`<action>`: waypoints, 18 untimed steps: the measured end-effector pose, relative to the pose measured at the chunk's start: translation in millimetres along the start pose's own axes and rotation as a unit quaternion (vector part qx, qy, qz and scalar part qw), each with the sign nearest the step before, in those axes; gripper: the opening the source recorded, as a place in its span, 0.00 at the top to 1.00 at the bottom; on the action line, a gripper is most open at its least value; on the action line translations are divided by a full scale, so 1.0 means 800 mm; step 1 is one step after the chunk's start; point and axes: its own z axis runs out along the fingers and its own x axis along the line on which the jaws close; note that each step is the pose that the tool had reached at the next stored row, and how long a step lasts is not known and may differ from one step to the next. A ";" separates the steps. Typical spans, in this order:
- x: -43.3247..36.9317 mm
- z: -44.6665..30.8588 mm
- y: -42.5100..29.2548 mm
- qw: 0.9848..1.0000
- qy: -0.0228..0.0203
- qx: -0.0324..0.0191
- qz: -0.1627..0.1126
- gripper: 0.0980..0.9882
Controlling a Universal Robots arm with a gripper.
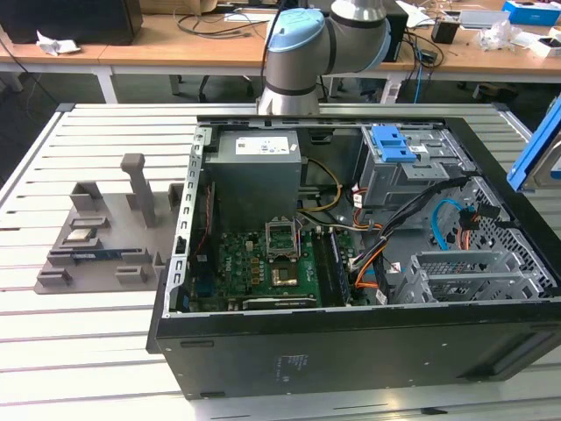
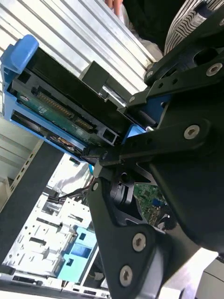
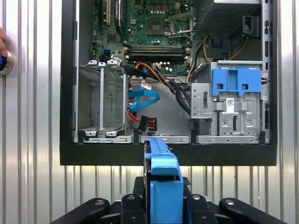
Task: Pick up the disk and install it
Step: 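Pick up the disk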
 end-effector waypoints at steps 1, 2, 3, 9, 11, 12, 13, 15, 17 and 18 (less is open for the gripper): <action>0.003 0.0002 0.0000 1.000 0.000 0.000 0.000 0.70; 0.007 0.0005 0.0000 1.000 0.000 0.000 0.000 0.70; 0.010 0.0007 -0.0001 1.000 0.000 0.000 0.000 0.70; 0.029 0.0020 -0.0003 1.000 0.000 0.000 0.000 0.70; 0.035 0.0024 -0.0003 1.000 0.000 0.000 0.000 0.70; 0.040 0.0027 -0.0003 1.000 0.000 0.000 0.000 0.70; 0.047 0.0031 -0.0004 1.000 0.000 0.000 0.000 0.70; 0.057 0.0037 -0.0005 1.000 0.000 0.000 0.000 0.70; 0.063 0.0040 -0.0005 1.000 0.000 0.000 0.000 0.70; 0.066 0.0042 -0.0006 1.000 0.000 0.000 0.000 0.70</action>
